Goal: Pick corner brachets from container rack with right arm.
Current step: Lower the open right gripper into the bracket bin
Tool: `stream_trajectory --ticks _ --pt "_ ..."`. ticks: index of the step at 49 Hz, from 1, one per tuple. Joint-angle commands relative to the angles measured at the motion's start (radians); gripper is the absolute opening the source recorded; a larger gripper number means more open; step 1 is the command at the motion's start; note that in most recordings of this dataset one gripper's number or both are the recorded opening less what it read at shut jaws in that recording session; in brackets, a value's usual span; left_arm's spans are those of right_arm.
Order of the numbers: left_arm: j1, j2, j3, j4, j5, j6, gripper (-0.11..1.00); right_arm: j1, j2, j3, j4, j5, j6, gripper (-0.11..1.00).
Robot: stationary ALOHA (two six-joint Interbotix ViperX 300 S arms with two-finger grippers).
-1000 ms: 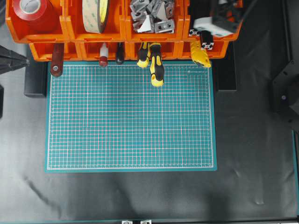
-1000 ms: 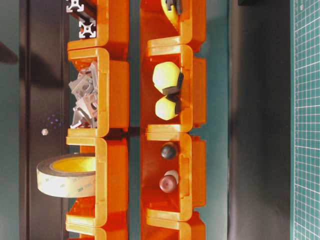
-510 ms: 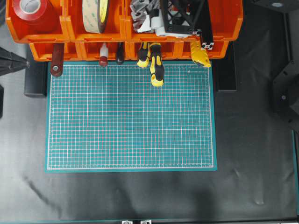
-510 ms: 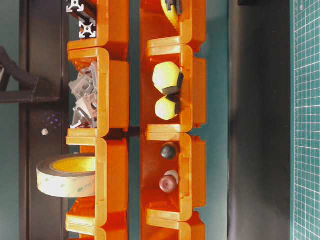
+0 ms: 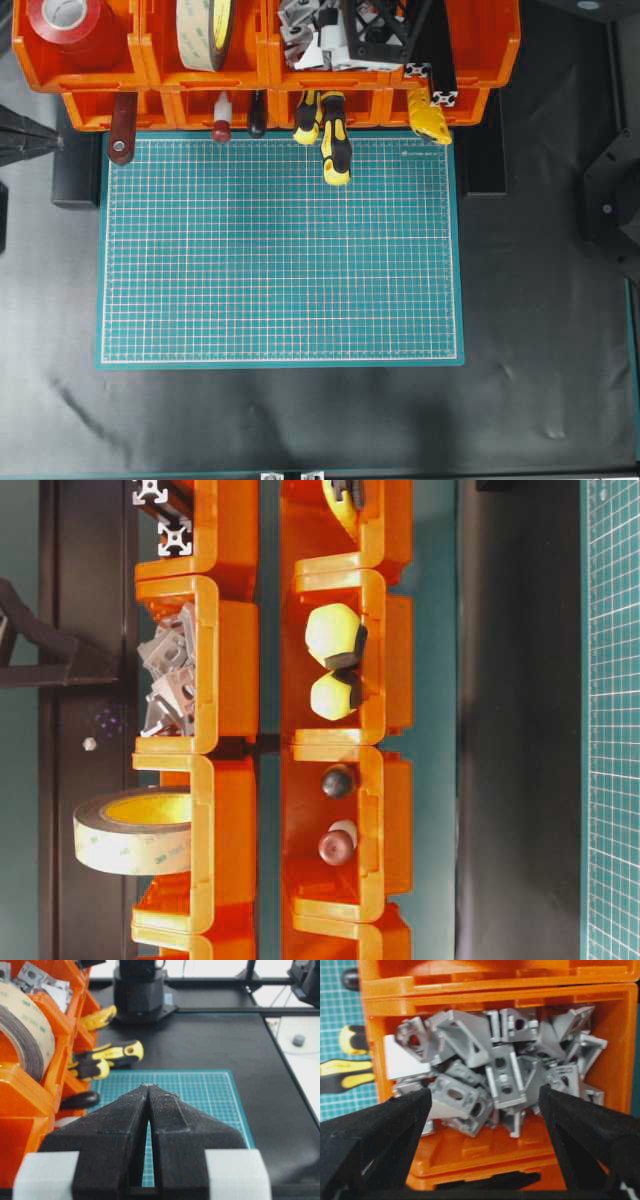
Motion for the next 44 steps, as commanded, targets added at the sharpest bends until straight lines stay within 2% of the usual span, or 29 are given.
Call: stream_trajectory --ticks 1,22,31,44 --pt "0.003 0.005 -0.025 0.003 -0.006 -0.003 0.00 -0.005 -0.009 -0.023 -0.009 0.002 0.002 0.85" --pt "-0.005 0.006 -0.025 0.003 -0.005 -0.006 0.00 -0.021 0.029 0.046 -0.008 0.003 0.008 0.85" --pt "-0.005 0.006 -0.023 0.003 -0.005 -0.035 0.00 -0.023 0.028 0.094 -0.009 -0.003 0.011 0.85" --pt "-0.005 0.003 -0.023 0.003 0.006 -0.040 0.00 -0.018 0.031 0.080 -0.021 -0.021 0.014 0.84"
